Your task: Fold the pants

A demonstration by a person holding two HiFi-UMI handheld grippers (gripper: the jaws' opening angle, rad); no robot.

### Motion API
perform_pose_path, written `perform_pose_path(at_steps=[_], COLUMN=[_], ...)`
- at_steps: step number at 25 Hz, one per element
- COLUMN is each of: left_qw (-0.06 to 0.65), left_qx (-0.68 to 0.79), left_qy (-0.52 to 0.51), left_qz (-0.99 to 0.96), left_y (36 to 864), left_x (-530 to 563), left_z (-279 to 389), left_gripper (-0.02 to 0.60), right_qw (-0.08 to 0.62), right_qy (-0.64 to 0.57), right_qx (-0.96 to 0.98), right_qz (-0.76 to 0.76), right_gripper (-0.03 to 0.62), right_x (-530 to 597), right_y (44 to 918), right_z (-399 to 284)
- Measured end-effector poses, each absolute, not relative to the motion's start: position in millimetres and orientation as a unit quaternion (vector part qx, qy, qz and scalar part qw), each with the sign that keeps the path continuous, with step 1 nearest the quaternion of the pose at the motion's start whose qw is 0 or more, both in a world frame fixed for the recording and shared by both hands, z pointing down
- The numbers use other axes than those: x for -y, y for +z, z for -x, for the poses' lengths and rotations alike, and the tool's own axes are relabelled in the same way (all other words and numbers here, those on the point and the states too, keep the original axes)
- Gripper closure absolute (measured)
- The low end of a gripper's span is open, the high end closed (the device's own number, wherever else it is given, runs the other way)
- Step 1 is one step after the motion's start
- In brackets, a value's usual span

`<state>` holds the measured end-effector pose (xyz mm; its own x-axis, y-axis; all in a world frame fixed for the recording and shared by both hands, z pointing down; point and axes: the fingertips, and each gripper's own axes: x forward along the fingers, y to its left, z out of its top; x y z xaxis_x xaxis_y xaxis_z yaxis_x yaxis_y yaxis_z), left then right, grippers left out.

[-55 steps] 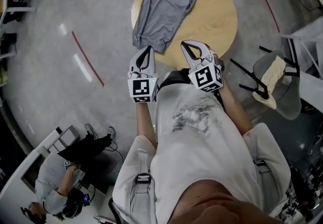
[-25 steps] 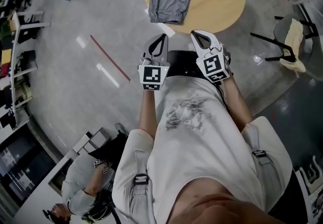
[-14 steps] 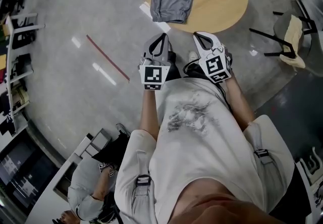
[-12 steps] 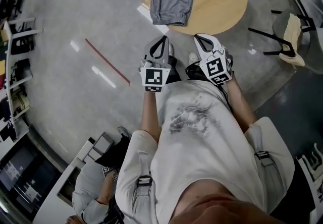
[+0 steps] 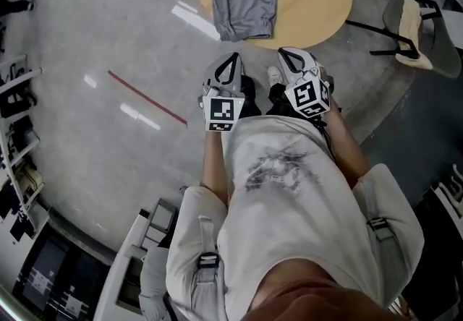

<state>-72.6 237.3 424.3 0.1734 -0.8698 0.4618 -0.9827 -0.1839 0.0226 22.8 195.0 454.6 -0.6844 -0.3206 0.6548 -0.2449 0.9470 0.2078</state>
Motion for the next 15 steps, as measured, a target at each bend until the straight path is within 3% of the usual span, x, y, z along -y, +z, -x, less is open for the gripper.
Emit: perform_pose_path(at_steps=[15], left_qw=[0.19], left_qx=[0.514], left_qy=[0.214], left_qz=[-0.809], left_y=[503.5], left_x=[-214.5], left_z=[106.6], left_gripper=[0.532], right_qw=[0.441], right_qy=[-0.05], right_qx=[0.873], right_qz=[-0.2], right_gripper=[0.543], right_x=[-165.1], right_y=[516.5], right_z=[7.0])
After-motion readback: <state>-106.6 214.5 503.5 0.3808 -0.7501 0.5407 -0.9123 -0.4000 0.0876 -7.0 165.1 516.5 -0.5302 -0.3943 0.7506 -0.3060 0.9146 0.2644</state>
